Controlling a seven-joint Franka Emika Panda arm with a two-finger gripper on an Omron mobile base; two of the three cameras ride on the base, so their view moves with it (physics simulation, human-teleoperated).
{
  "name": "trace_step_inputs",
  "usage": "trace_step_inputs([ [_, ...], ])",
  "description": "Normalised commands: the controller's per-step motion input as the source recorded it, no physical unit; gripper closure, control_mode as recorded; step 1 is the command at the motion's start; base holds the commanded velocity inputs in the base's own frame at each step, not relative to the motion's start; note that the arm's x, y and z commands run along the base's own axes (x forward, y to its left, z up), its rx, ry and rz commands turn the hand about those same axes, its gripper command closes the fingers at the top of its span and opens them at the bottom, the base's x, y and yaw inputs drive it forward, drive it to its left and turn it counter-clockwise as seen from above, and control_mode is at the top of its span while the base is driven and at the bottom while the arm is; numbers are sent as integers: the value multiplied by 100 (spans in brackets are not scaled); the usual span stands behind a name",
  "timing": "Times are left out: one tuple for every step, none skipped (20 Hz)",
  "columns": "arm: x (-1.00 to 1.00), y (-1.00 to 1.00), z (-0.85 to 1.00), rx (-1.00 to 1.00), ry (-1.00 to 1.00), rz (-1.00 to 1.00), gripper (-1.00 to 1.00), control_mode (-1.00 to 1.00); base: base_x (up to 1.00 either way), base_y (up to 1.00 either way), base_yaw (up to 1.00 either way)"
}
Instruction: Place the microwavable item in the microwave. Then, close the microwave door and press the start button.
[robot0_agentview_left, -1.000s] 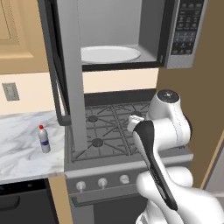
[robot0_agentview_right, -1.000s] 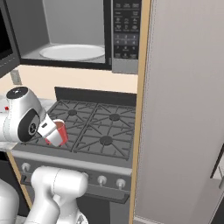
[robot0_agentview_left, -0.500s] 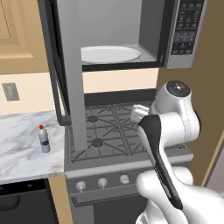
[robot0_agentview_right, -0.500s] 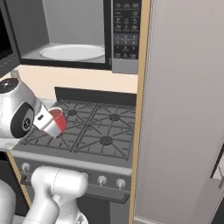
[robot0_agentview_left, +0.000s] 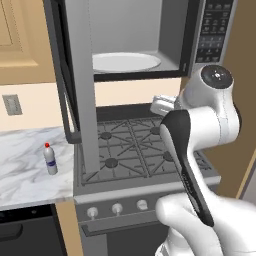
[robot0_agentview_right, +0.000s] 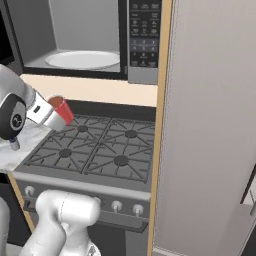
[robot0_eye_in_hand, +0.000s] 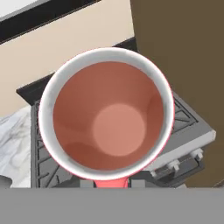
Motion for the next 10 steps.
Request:
trace_step_inputs([
  [20,0,59,-7,-11,2,100,-100,0,0,0],
  [24,0,45,-5,-9,3,100,-100,0,0,0],
  [23,0,34,-4,-11,3,100,-100,0,0,0],
  [19,0,22,-4,-13,3,100,-100,0,0,0],
  [29,0,17,-3,-11,3,100,-100,0,0,0],
  [34,0,6,0,-12,8,100,-100,0,0,0],
  [38,0,0,0,-11,11,100,-100,0,0,0],
  [49,0,0,0,-7,13,100,-100,0,0,0],
  [51,0,0,0,-8,14,100,-100,0,0,0],
  [51,0,0,0,-9,15,100,-100,0,0,0],
])
